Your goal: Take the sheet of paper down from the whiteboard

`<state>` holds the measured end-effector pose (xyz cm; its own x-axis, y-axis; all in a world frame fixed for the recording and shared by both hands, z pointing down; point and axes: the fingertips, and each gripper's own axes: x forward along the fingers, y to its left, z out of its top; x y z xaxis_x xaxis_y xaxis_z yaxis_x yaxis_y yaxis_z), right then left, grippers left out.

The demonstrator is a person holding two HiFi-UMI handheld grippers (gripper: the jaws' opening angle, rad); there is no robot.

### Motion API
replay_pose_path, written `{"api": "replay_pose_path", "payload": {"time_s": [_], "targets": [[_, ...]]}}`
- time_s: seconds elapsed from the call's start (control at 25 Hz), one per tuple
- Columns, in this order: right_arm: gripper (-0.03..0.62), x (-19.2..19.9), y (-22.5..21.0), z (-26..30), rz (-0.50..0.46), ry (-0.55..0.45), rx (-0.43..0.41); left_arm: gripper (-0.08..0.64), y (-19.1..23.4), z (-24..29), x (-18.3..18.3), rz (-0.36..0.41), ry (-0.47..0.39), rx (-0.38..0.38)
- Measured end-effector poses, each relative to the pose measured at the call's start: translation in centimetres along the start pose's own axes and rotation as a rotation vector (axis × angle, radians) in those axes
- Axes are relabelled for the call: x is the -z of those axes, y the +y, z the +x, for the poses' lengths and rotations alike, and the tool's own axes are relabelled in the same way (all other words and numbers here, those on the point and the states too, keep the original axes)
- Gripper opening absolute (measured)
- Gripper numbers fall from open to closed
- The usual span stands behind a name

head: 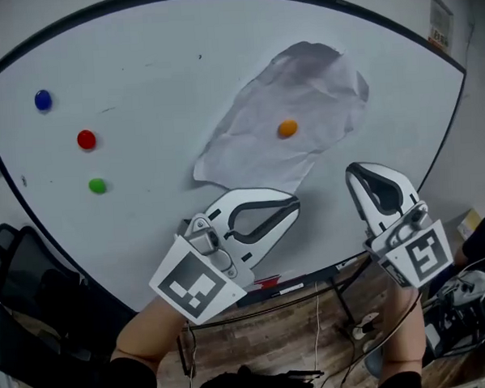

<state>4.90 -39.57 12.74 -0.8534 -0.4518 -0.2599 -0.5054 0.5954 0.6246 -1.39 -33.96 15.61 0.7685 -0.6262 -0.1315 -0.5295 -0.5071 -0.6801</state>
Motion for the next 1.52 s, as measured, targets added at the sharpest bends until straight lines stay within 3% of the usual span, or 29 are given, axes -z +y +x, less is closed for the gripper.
{"api": "replay_pose_path", "payload": {"time_s": [0.28,0.4,0.44,0.64,0.88,1.04,1.52], "targets": [[0.026,-2.4,-5.9,2.9,-0.057,-0.06,0.031,0.072,4.6,3.0,-1.9,0.153,0.051,-0.159],[0.112,-3.2,-8.4,3.0,-0.067,-0.097,0.04,0.082,5.8,4.2,-1.8,0.192,0.073,-0.23],[0.112,-3.2,-9.1,3.0,-0.079,-0.104,0.035,0.084,6.2,4.5,-1.7,0.203,0.082,-0.254],[0.112,-2.4,-12.2,3.8,-0.161,-0.052,0.064,0.129,7.9,5.7,-0.9,0.242,0.165,-0.343],[0.112,-0.7,-13.3,5.1,-0.173,0.025,0.028,0.146,8.4,6.5,0.5,0.311,0.265,-0.401],[0.112,-0.7,-13.1,5.5,-0.161,0.022,0.007,0.146,8.7,6.6,1.2,0.329,0.298,-0.423],[0.06,-0.7,-12.5,6.4,-0.213,0.073,0.003,0.147,8.9,6.1,1.5,0.381,0.337,-0.464]]}}
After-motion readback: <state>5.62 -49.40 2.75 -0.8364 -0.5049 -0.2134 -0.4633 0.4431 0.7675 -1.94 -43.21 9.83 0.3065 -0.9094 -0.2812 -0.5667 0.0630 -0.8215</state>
